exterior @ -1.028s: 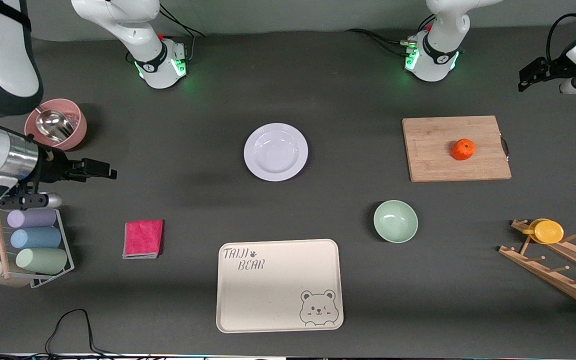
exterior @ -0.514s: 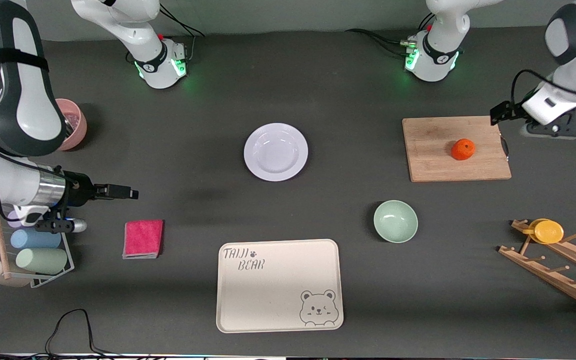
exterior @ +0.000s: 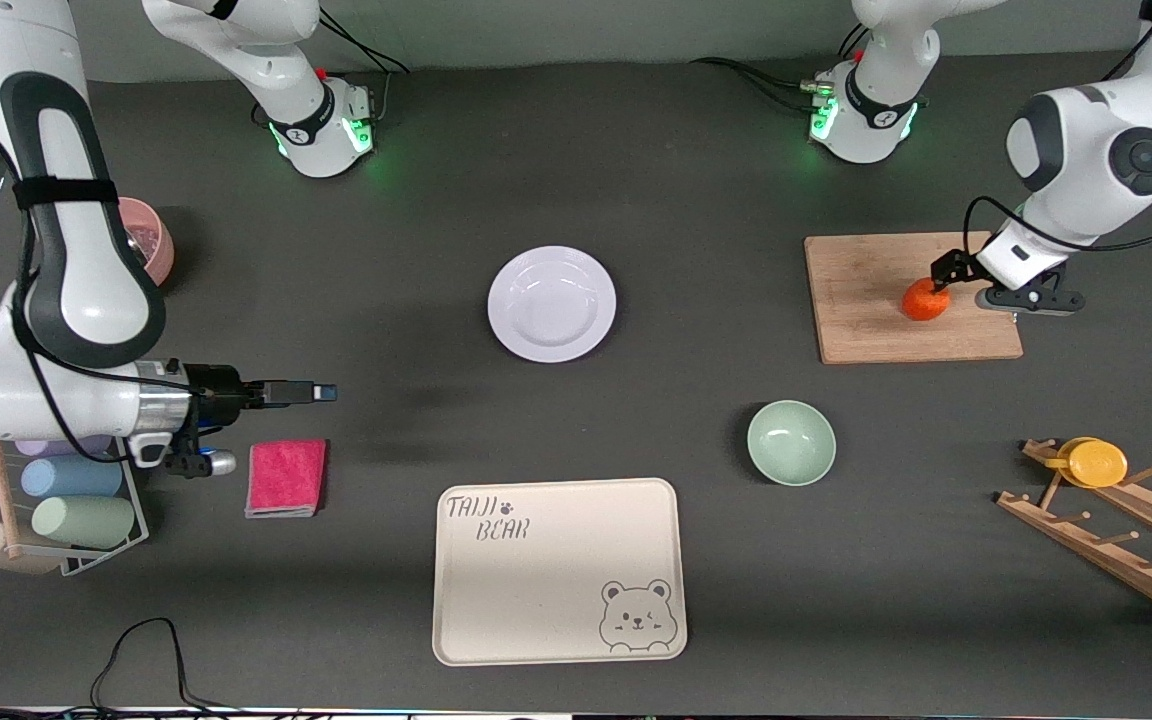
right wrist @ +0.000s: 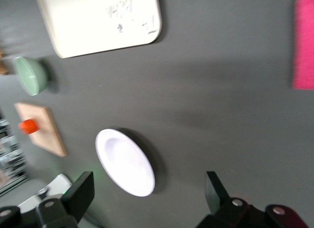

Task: Place orange and plate with both arms
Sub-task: 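Grasp the orange with the left gripper while the right gripper grips the plate rim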

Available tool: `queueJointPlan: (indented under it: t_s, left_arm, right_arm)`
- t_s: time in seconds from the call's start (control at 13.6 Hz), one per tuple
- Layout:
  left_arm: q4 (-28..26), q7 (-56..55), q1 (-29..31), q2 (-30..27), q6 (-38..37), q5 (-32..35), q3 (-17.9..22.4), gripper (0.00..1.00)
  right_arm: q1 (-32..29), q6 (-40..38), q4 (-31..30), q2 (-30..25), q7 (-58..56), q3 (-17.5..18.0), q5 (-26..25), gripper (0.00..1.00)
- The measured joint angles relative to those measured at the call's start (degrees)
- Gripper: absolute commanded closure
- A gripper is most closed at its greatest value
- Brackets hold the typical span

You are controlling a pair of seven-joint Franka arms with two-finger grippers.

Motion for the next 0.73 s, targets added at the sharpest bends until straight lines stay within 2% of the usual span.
queueJointPlan:
  t_s: [0.15,0.44,0.73]
  left_arm:
    - [-1.2,0.0,-0.9,3.1,4.7,0.0,0.0,0.0]
    - [-1.4,0.0,-1.7,8.1,9.3,0.0,0.0,0.0]
    - [-1.4,0.0,-1.7,10.1,10.7,0.0,0.0,0.01]
  right_arm:
    - [-0.3,2.0,-4.7,0.2,-5.4,-0.5,5.2,0.0]
    - [-0.3,4.3,-12.1,0.3,-15.1,-0.9,17.0,0.0]
    - [-0.3,5.0,-18.5,0.2,-24.3,-0.9,24.5,0.0]
